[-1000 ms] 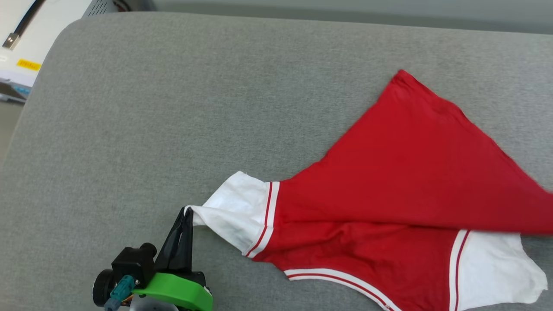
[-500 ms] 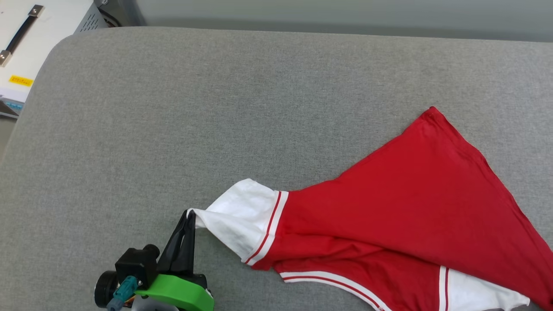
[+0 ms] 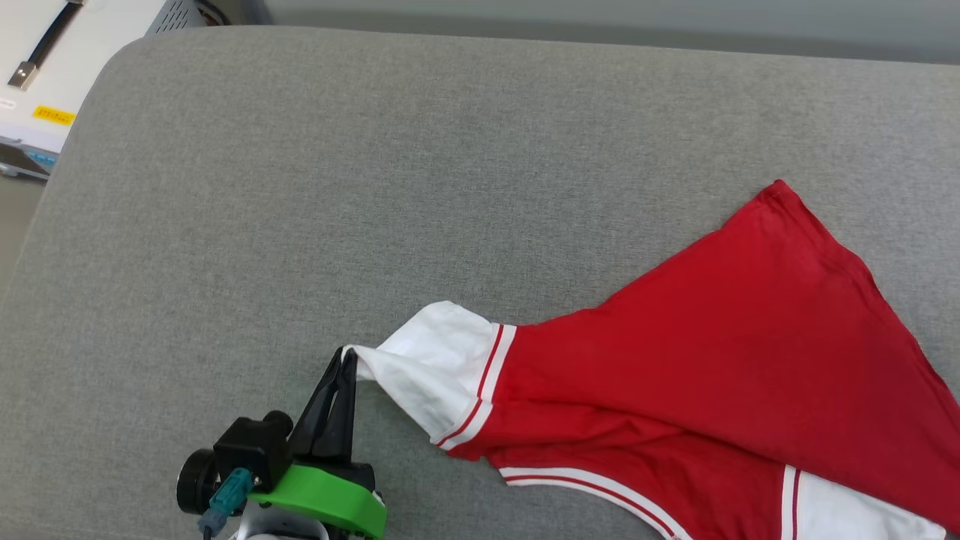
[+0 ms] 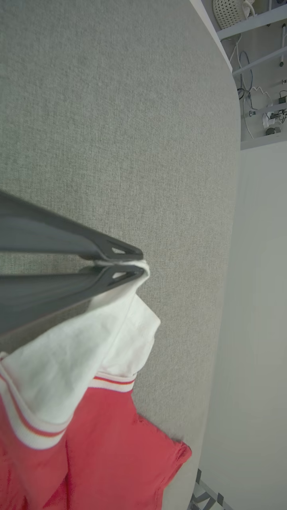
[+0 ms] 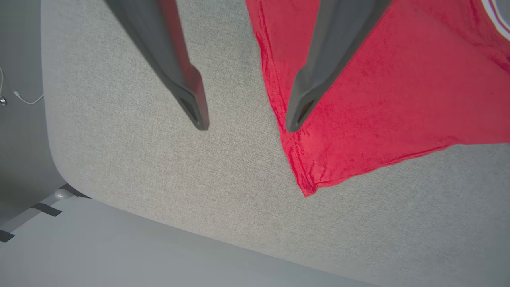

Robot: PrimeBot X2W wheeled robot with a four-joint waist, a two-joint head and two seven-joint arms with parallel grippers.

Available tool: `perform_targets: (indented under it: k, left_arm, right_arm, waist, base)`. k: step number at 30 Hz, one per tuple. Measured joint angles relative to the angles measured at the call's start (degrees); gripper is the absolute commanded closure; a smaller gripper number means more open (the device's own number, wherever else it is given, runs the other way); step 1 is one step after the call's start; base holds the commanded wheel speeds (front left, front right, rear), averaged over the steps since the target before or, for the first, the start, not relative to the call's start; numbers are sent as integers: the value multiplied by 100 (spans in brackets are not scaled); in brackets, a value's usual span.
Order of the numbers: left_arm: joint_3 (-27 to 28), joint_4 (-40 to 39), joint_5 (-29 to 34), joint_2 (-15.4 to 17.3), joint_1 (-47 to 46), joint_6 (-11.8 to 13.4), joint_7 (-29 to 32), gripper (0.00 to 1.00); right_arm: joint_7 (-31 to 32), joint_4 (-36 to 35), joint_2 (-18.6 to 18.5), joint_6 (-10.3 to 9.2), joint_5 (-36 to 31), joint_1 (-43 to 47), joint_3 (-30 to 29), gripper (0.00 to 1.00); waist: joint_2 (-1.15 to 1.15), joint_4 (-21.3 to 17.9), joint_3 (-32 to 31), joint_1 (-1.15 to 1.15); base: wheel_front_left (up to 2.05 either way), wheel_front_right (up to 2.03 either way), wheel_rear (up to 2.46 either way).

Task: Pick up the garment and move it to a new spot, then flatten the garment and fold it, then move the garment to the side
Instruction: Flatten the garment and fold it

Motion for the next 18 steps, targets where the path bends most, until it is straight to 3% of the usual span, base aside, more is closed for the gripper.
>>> perform_targets:
  k: [5, 10, 18]
  left_arm:
    - [-115, -70, 13, -27, -214, -2, -2, 100]
    - [-258, -107, 49, -80, -432, -35, -10, 100]
    - [-461, -125, 58, -221, -766, -60, -59, 100]
  right_arm:
    - [719, 249, -136, 0, -56, -1332, 1013, 0]
    - [1600, 1081, -109, 0, -127, -2612, 2025, 0]
    - [1836, 2462, 75, 0, -404, -3687, 3076, 0]
  waist:
    - [0, 166, 224, 0]
    - [0, 351, 483, 0]
    - [0, 662, 919, 0]
  base:
    - [0, 0, 0]
    - [0, 0, 0]
    - [0, 0, 0]
